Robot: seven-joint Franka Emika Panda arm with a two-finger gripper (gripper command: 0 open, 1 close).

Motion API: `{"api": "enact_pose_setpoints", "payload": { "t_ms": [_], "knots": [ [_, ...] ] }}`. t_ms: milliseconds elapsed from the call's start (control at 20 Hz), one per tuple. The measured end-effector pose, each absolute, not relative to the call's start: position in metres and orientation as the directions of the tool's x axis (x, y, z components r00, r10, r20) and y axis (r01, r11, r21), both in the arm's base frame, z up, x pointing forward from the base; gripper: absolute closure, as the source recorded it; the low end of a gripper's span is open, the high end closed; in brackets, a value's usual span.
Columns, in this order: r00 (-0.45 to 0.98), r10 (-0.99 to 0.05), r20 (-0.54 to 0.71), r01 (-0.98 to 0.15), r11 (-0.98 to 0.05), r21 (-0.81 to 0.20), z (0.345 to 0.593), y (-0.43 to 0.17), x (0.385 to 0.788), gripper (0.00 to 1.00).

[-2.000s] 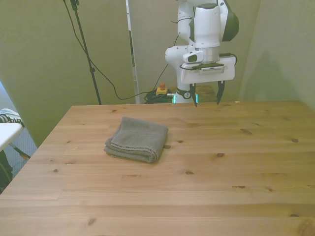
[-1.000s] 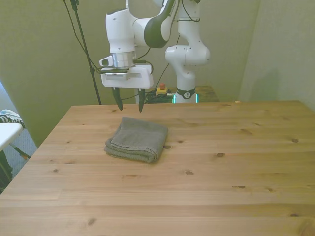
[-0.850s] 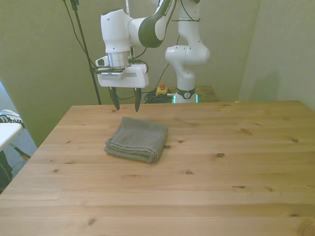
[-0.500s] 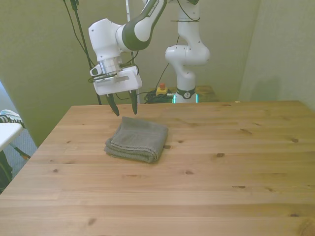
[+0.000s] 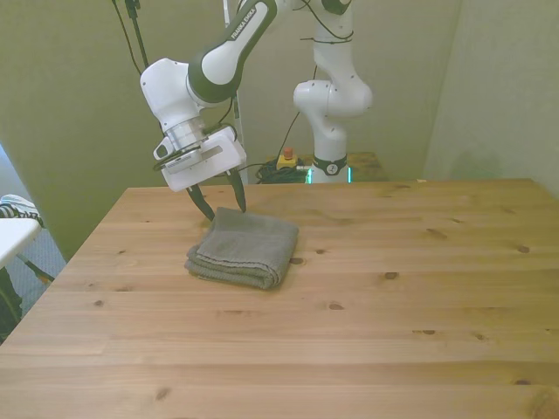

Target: Unfold the towel

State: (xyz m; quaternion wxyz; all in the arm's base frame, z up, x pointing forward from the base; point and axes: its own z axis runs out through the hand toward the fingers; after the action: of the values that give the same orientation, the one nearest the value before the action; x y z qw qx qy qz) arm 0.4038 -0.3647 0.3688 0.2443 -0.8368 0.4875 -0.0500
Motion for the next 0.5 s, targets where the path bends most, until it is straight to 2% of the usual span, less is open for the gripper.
{"api": "enact_pose_setpoints", "payload": {
  "t_ms": [100,150,500],
  "knots": [
    [0.534,-0.833,-0.148,-0.775,-0.411,-0.48,0.3661,-0.3664,0.4046,0.0],
    [0.541,-0.828,-0.145,-0.767,-0.416,-0.489,0.3644,-0.3664,0.4051,1.0],
    [0.567,-0.81,-0.15,-0.744,-0.426,-0.514,0.3641,-0.366,0.4046,1.0]
  ]
}}
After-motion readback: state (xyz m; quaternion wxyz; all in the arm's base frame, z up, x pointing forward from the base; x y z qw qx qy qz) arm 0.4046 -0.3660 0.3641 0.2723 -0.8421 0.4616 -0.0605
